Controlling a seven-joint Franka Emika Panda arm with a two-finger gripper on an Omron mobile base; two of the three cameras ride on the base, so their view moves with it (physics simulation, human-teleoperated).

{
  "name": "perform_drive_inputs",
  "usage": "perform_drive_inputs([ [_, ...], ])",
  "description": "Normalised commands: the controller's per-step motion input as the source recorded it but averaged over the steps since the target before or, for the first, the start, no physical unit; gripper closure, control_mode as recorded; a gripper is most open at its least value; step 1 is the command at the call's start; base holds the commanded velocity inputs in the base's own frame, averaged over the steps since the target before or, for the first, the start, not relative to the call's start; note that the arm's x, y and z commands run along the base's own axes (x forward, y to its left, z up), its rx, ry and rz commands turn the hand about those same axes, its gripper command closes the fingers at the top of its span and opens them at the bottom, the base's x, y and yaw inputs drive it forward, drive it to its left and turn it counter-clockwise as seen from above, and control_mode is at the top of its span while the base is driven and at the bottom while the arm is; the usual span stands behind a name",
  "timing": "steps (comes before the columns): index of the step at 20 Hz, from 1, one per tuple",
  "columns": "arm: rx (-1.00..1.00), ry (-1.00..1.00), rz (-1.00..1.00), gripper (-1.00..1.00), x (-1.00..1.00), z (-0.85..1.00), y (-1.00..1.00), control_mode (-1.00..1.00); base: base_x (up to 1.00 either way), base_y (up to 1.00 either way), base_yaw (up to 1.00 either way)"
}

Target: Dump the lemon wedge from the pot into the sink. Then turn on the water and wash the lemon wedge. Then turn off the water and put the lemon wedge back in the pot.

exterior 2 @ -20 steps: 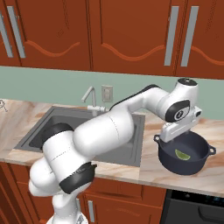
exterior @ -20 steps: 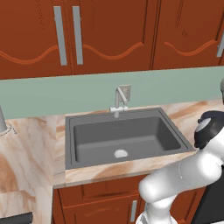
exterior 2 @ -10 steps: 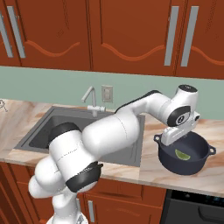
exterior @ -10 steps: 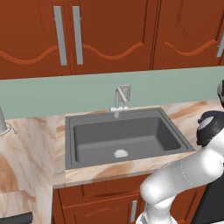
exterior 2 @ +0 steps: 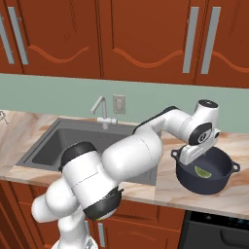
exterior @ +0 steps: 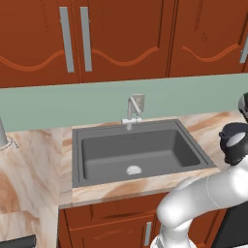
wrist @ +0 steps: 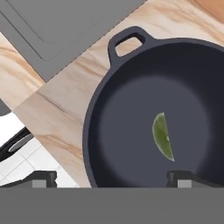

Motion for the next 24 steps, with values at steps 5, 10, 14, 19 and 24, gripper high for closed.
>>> perform_drive_inputs([
  [5, 0.0, 0.0, 0.03, -1.0, 0.05, -0.28, -0.09, -1.0, 0.0, 0.0, 0.0],
  [10, 0.0, 0.01, 0.03, -1.0, 0.09, -0.28, -0.13, -1.0, 0.0, 0.0, 0.0],
  [14, 0.0, 0.08, 0.02, -1.0, 0.21, -0.13, -0.02, -1.0, 0.0, 0.0, 0.0],
  [19, 0.0, 0.09, 0.02, -1.0, 0.24, -0.08, 0.0, -1.0, 0.0, 0.0, 0.0],
  [24, 0.0, 0.06, 0.02, -1.0, 0.2, -0.13, -0.05, -1.0, 0.0, 0.0, 0.0],
])
